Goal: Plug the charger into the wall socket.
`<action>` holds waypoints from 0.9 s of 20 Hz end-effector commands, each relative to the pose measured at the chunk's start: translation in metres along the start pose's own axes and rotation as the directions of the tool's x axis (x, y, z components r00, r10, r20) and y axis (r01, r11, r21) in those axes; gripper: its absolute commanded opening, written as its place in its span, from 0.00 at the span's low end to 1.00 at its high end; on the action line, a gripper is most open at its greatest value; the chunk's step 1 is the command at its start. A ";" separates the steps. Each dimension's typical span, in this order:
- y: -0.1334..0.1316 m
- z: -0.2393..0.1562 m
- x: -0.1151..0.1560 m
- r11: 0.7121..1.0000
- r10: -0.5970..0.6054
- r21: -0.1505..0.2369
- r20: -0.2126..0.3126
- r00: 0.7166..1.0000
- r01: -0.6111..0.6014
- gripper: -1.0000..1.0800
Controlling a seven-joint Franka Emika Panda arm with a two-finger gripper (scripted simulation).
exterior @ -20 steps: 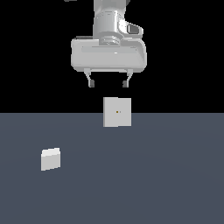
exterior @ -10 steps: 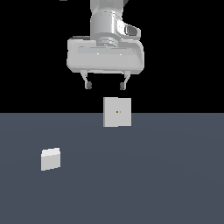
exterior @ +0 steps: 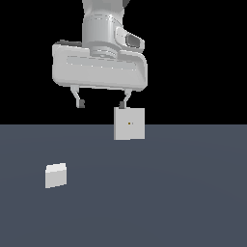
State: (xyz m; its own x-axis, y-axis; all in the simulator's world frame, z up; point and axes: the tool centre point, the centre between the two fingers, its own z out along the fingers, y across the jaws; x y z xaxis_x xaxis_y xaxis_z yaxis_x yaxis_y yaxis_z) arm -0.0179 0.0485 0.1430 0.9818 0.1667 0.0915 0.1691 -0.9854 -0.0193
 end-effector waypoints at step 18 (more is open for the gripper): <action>-0.072 0.069 -0.058 0.957 -0.288 0.012 -0.119 0.950 0.291 0.96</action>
State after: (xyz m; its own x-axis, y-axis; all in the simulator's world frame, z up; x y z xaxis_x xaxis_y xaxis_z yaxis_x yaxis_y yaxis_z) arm -0.0779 0.1094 0.0739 0.8813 0.4260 0.2046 0.4363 -0.8998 -0.0059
